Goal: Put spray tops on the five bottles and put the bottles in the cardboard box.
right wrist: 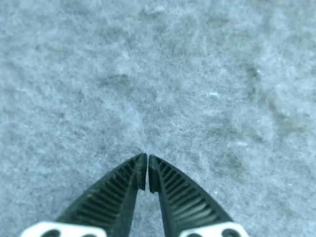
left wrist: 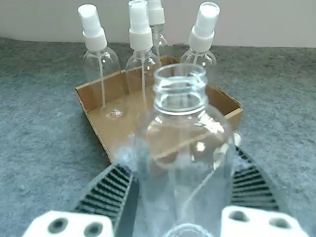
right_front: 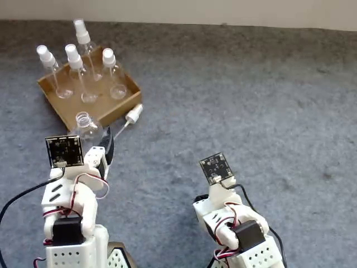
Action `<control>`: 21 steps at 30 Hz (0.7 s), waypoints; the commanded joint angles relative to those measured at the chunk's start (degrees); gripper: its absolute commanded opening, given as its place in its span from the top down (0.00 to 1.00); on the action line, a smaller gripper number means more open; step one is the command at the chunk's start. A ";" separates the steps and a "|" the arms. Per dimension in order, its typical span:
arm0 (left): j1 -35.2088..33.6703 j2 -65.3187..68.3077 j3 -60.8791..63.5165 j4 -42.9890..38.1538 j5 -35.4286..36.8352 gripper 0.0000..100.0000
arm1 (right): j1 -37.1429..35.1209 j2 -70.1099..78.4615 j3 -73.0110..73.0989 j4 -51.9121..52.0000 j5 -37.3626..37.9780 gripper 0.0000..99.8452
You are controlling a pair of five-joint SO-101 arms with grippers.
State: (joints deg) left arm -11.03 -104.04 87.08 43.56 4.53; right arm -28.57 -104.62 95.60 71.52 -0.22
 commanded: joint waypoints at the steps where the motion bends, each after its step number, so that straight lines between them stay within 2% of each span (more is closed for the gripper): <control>1: -1.10 -0.84 -0.13 -1.76 0.79 0.87 | 0.48 -0.75 7.96 0.13 0.35 0.99; 9: -1.27 -0.84 -0.13 -1.76 0.79 0.87 | 0.92 -0.75 7.87 -0.22 0.62 0.99; 14: -2.24 -0.84 -0.13 -1.76 0.79 0.87 | 7.16 -0.84 7.60 -0.48 0.62 0.99; 18: -6.02 -0.84 -0.13 -1.85 0.79 0.87 | 13.05 -0.84 6.29 -8.04 0.62 0.99; 21: -6.11 -0.84 -0.13 -1.85 0.79 0.87 | 17.19 -0.84 6.02 -15.43 0.79 0.99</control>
State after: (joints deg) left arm -16.13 -104.04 87.08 43.56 4.53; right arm -16.79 -104.62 95.60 65.45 -0.22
